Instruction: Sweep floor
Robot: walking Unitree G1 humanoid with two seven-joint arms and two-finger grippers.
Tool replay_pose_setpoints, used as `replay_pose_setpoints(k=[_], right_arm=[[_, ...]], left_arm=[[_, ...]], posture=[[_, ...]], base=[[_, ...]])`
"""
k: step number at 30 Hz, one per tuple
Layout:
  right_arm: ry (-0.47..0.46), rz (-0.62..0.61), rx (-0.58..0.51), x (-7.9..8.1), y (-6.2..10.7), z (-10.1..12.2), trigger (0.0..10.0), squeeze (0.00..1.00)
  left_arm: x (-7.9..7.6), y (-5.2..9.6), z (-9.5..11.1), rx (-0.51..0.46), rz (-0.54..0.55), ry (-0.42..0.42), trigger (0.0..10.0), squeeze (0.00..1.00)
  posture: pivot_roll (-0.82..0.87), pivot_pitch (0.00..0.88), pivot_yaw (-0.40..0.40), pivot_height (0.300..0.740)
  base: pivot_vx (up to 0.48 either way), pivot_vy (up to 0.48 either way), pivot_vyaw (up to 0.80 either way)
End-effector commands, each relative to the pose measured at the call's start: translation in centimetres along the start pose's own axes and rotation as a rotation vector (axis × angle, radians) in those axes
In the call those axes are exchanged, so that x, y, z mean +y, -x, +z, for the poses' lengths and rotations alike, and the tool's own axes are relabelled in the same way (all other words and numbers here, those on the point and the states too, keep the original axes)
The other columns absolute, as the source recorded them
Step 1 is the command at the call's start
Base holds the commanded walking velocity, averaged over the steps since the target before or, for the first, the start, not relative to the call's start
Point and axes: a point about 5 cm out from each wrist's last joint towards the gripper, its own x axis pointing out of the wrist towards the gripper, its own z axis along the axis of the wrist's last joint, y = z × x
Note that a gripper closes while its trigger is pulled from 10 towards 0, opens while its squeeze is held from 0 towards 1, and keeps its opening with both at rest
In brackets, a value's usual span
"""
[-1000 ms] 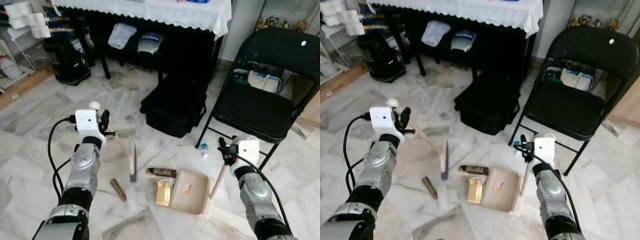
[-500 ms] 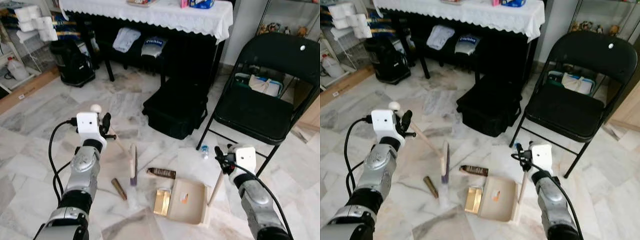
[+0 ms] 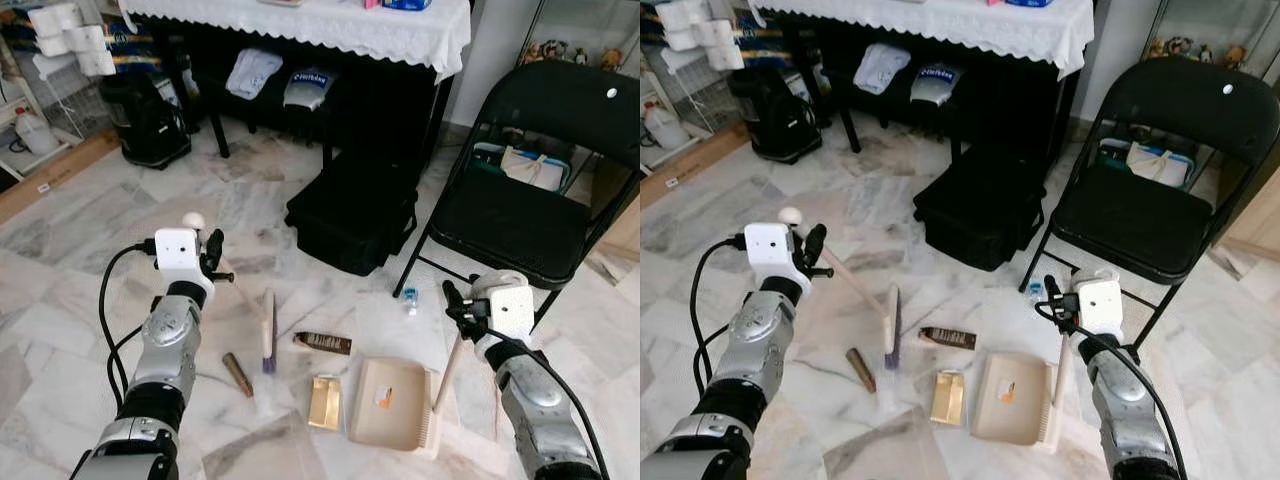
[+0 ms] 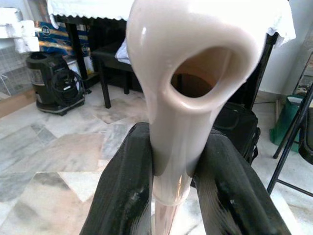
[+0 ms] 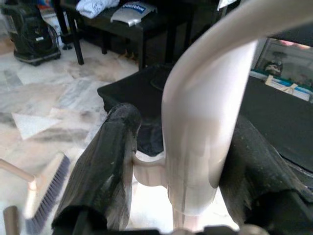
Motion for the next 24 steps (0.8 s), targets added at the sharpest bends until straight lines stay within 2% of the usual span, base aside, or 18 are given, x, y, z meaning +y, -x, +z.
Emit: replay_pose_setpoints(k=[1,11,19,24], right_arm=[[-0.011,0.008,-0.063,0.1,-0.2,1.7,10.0,0.00],[0.017,0.042,-0.009,0.3,1.4,0.8,10.0,0.00],[0.011,0.054,0.016,0.5,1.9,0.4,10.0,0.00],[-0.005,0.089,0.070,1.4,2.5,-0.6,10.0,0.00]], left_arm=[[0.2,-0.6,1.3,-0.056,0.003,0.004,10.0,0.00],[0.0,-0.6,1.2,-0.054,-0.002,0.013,10.0,0.00],[-0.2,-0.6,1.2,-0.053,-0.006,0.015,10.0,0.00],[-0.1,-0.6,1.2,-0.057,-0.004,0.015,10.0,0.00]], posture=[[-0.04,0.108,0.051,0.740],[-0.05,0.112,0.049,0.740],[-0.05,0.113,0.049,0.740],[-0.05,0.115,0.044,0.740]], base=[[0.000,0.000,0.00],[0.000,0.000,0.00],[0.000,0.000,0.00],[0.000,0.000,0.00]])
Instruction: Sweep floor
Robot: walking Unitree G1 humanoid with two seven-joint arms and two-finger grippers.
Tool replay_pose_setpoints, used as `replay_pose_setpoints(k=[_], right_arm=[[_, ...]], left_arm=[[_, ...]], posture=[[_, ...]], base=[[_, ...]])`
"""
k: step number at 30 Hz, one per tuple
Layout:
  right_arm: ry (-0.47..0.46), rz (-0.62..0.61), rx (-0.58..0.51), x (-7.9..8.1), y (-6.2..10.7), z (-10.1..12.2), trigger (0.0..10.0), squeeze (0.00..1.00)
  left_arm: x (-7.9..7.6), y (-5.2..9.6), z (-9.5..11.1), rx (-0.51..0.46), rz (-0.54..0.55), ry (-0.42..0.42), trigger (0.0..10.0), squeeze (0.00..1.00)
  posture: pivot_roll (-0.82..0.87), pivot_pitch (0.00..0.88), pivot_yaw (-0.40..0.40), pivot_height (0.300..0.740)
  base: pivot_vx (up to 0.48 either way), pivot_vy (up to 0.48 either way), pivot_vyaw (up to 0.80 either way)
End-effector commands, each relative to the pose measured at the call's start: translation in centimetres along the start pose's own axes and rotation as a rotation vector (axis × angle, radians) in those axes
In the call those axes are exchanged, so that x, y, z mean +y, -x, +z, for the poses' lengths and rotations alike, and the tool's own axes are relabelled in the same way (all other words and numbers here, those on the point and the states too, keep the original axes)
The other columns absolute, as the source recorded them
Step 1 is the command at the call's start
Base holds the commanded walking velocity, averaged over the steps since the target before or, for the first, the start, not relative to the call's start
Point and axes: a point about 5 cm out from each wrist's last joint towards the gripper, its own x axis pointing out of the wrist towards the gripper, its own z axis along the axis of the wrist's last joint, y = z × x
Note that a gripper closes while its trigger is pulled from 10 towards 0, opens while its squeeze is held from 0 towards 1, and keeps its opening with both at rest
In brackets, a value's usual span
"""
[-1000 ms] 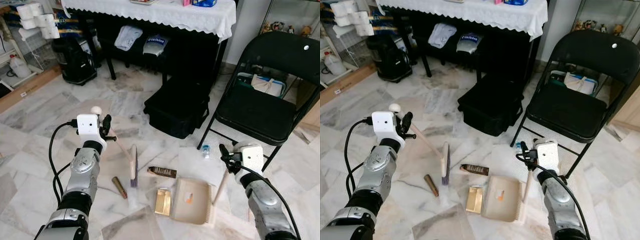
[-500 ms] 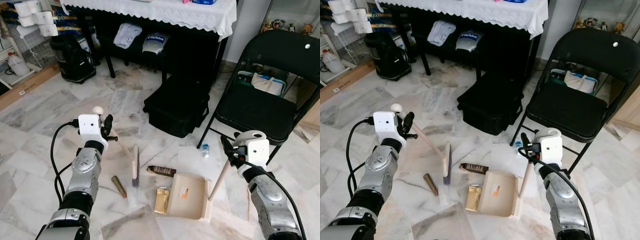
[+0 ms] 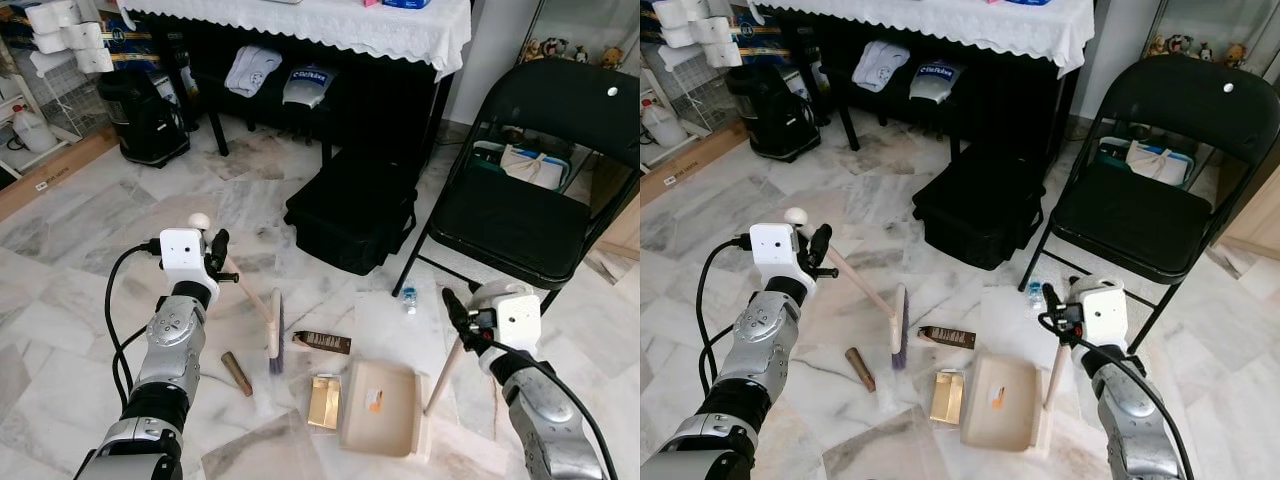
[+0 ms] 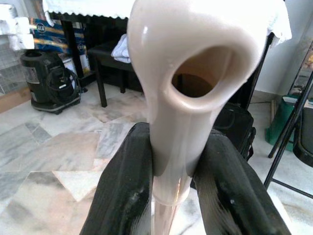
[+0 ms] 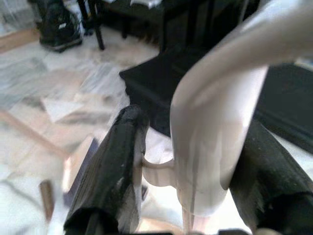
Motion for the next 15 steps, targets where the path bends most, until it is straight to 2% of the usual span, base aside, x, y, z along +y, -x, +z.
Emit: replay_pose_setpoints(k=[1,9,15], right_arm=[[0.017,0.021,-0.025,0.4,0.0,0.7,10.0,0.00],[0.018,0.013,0.047,0.7,0.6,-1.3,10.0,0.00],[0.020,-0.028,0.056,0.4,0.7,-1.6,10.0,0.00]], left_arm=[[0.2,-0.5,1.3,-0.056,0.003,0.002,10.0,0.00],[0.1,-0.5,1.3,-0.057,-0.001,0.003,10.0,0.00],[0.2,-0.4,1.3,-0.059,-0.001,0.004,10.0,0.00]], posture=[[-0.05,0.115,0.044,0.740],[-0.05,0.106,0.041,0.740],[-0.05,0.105,0.040,0.740]], base=[[0.000,0.000,0.00],[0.000,0.000,0.00],[0.000,0.000,0.00]])
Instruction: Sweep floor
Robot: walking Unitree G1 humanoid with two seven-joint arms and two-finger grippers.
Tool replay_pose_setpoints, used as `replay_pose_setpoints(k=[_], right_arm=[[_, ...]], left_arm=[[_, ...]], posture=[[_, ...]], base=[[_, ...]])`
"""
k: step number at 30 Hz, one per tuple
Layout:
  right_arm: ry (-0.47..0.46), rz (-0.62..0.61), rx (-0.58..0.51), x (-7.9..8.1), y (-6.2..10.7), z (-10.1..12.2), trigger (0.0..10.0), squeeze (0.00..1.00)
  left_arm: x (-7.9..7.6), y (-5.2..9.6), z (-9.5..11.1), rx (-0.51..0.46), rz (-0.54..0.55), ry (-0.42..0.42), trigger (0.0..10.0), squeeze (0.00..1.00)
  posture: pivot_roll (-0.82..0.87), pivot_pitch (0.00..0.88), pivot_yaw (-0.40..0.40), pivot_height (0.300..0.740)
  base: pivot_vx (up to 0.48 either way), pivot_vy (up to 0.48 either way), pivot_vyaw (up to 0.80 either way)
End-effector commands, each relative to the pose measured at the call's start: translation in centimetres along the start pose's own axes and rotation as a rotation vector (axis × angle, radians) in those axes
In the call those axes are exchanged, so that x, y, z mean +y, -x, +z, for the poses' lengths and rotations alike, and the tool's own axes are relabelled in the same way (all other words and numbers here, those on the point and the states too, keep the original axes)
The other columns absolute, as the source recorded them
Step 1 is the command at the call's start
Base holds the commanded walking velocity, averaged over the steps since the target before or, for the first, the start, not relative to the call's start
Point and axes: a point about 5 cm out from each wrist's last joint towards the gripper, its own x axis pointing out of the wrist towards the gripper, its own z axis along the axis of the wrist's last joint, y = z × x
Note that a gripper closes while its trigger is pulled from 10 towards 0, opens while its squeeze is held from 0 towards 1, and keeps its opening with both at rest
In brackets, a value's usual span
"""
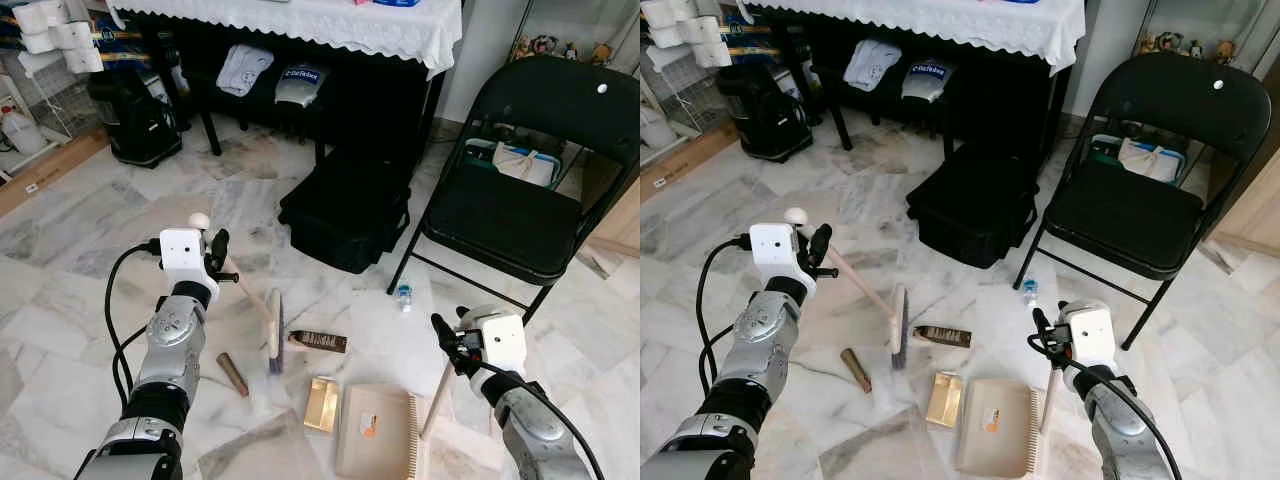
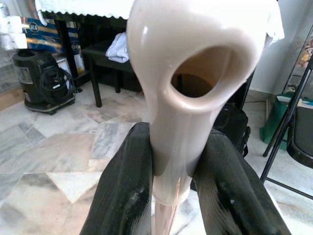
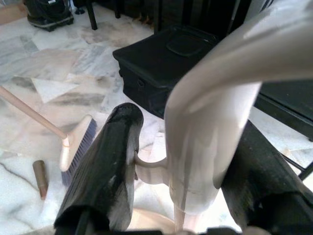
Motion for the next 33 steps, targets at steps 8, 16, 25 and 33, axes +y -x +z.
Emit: replay_pose_setpoints(k=[8,16,25,33], right_arm=[[0.029,-0.056,-0.063,-0.8,0.5,1.4,10.0,0.00],[0.044,-0.051,-0.078,-0.7,0.6,2.0,10.0,0.00],[0.009,-0.045,-0.034,-0.3,-0.3,0.6,10.0,0.00],[-0.006,-0.050,0.009,0.2,-0.9,-0.9,10.0,0.00]], left_arm=[[-0.3,-0.4,1.0,-0.050,-0.007,0.008,10.0,0.00],[-0.4,-0.5,1.0,-0.048,-0.011,0.014,10.0,0.00],[0.1,-0.2,0.8,-0.039,-0.004,0.004,10.0,0.00],[0.5,0.2,0.7,-0.032,-0.009,-0.014,10.0,0.00]], posture=[[-0.06,0.112,0.044,0.740],[-0.06,0.118,0.041,0.740],[-0.05,0.124,0.044,0.740],[-0.03,0.138,0.053,0.740]], base=[[0.000,0.000,0.00],[0.000,0.000,0.00],[0.000,0.000,0.00],[0.000,0.000,0.00]])
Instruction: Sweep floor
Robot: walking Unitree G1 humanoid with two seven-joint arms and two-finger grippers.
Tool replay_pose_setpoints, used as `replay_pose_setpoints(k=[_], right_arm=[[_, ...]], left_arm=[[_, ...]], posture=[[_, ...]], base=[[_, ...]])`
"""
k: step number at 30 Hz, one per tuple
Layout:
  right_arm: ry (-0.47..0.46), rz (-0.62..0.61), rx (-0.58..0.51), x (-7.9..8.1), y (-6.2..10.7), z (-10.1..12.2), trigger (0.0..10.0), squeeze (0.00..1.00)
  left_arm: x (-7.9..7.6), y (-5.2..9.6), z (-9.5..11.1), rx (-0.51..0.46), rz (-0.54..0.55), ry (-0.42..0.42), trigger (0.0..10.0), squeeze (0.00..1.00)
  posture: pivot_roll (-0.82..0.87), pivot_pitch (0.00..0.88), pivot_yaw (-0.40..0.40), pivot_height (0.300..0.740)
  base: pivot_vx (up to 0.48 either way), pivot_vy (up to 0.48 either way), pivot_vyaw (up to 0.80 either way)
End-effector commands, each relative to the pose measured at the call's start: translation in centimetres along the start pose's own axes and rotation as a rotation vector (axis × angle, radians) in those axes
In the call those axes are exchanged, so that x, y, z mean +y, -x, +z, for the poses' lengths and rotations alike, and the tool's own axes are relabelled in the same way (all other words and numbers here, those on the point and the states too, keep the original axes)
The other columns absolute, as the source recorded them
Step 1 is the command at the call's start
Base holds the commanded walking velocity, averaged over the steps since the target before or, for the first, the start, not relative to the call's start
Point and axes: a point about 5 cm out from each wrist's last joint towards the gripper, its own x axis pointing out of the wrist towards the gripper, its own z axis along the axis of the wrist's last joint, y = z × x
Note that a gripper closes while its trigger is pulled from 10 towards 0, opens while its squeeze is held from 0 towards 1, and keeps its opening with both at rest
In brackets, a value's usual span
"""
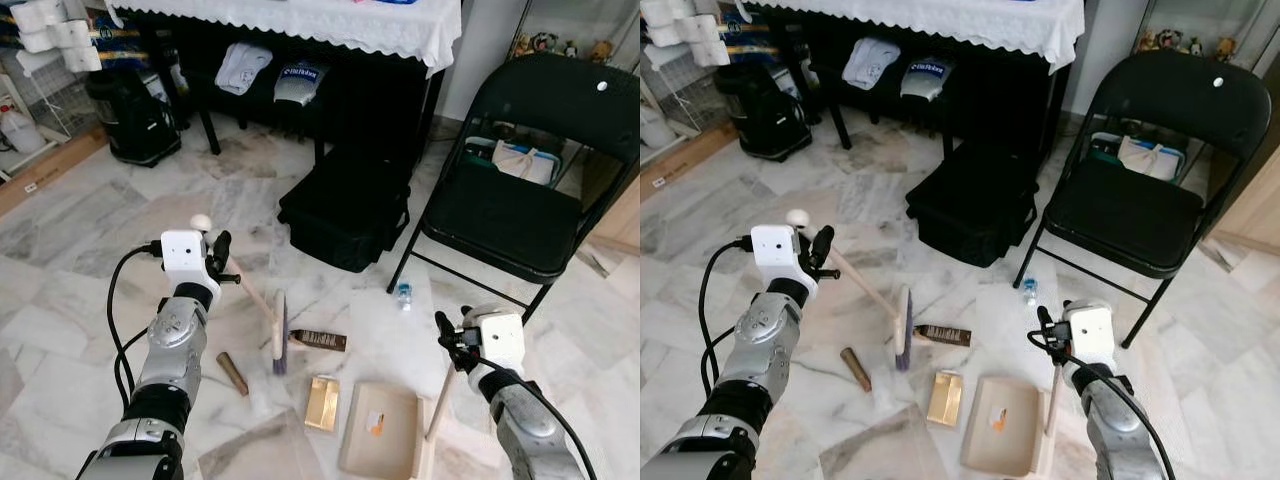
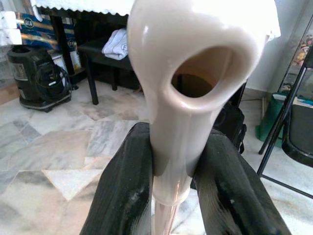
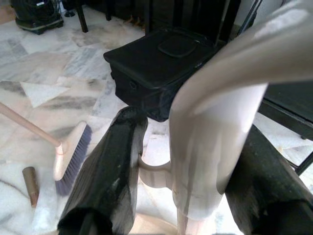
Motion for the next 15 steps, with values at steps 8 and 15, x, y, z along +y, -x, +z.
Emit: replay_pose_setpoints(k=[8,15], right_arm=[[-0.002,-0.003,0.013,0.4,-0.3,-0.9,10.0,0.00],[-0.003,-0.010,0.009,0.4,-0.4,-1.1,10.0,0.00]], left_arm=[[0.5,1.2,-0.6,0.056,-0.081,-0.040,10.0,0.00],[1.0,2.2,-1.5,0.101,-0.086,-0.073,10.0,0.00]], posture=[[-0.02,0.145,0.059,0.740],[-0.02,0.149,0.060,0.740]], base=[[0.000,0.000,0.00],[0.000,0.000,0.00]])
